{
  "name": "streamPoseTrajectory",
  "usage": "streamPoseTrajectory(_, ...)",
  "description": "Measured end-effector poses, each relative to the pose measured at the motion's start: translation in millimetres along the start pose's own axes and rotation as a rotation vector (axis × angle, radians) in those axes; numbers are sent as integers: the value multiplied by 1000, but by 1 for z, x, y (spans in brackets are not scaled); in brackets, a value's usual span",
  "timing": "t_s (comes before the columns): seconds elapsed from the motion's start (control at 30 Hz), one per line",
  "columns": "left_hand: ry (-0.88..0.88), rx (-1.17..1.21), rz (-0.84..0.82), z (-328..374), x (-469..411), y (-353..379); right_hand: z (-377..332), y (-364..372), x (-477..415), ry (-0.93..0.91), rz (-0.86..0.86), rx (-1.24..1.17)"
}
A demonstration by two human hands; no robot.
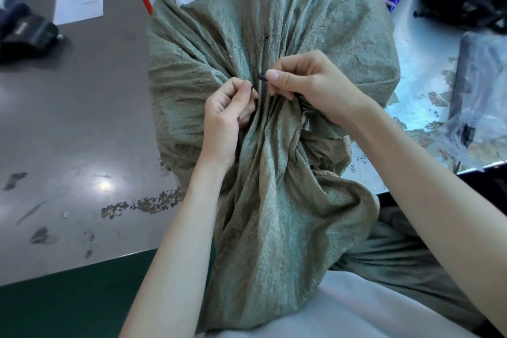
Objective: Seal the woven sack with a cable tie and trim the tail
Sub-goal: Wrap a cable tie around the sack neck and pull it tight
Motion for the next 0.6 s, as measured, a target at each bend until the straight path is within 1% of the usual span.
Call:
streamPoseTrajectory(0.27,13,-34,14,1,1,1,0,1,1,12,-7,28)
streamPoseTrajectory(0.6,13,33,14,-4,0,0,2,3,-2,25,-18,86)
Point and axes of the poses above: each hand's wrist, its own x-axis away from the middle knuckle, its own y-axis out of the palm, z = x × y, the point moved 4 cm from there along -x, towards the middle knuckle, and after that the axes turned 7 degrees about y, right-handed, at the moved point
